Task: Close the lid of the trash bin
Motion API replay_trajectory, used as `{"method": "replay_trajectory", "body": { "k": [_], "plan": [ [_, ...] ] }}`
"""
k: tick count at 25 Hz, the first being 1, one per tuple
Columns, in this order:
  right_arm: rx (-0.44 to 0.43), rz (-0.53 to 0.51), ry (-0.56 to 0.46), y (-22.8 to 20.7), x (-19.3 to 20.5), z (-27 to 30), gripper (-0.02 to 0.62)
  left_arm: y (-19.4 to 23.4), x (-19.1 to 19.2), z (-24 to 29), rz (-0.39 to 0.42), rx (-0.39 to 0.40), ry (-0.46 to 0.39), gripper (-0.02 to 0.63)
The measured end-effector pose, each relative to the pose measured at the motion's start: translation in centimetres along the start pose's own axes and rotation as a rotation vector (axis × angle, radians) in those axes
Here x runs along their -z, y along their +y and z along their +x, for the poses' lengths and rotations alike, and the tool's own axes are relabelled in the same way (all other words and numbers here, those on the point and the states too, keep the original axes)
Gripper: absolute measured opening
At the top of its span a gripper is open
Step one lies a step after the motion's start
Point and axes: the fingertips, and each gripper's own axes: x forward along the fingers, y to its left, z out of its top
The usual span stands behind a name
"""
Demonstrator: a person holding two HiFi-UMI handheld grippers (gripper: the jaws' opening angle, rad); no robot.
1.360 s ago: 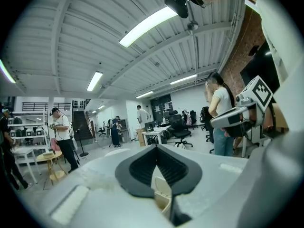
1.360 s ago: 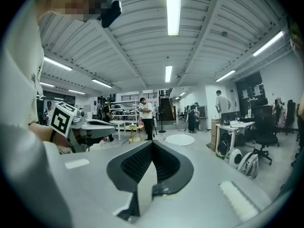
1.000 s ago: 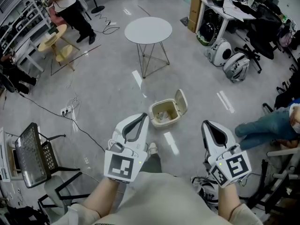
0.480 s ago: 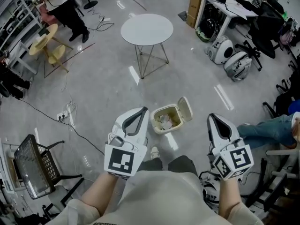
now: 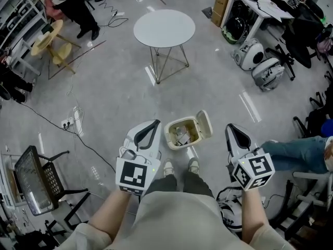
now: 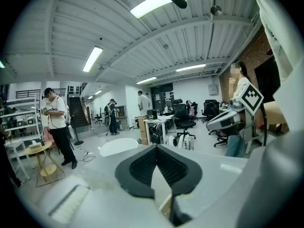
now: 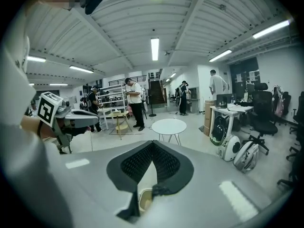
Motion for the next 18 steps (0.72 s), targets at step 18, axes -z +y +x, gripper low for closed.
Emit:
{"method": "replay_trajectory", "body": {
  "k": [18],
  "plan": [
    [-0.023,0.079,0.356,-12.5,20.7,16.6,0.003,-2.8,17.4,15.7,-0.191,0.058,0.326,0.003]
  ]
}}
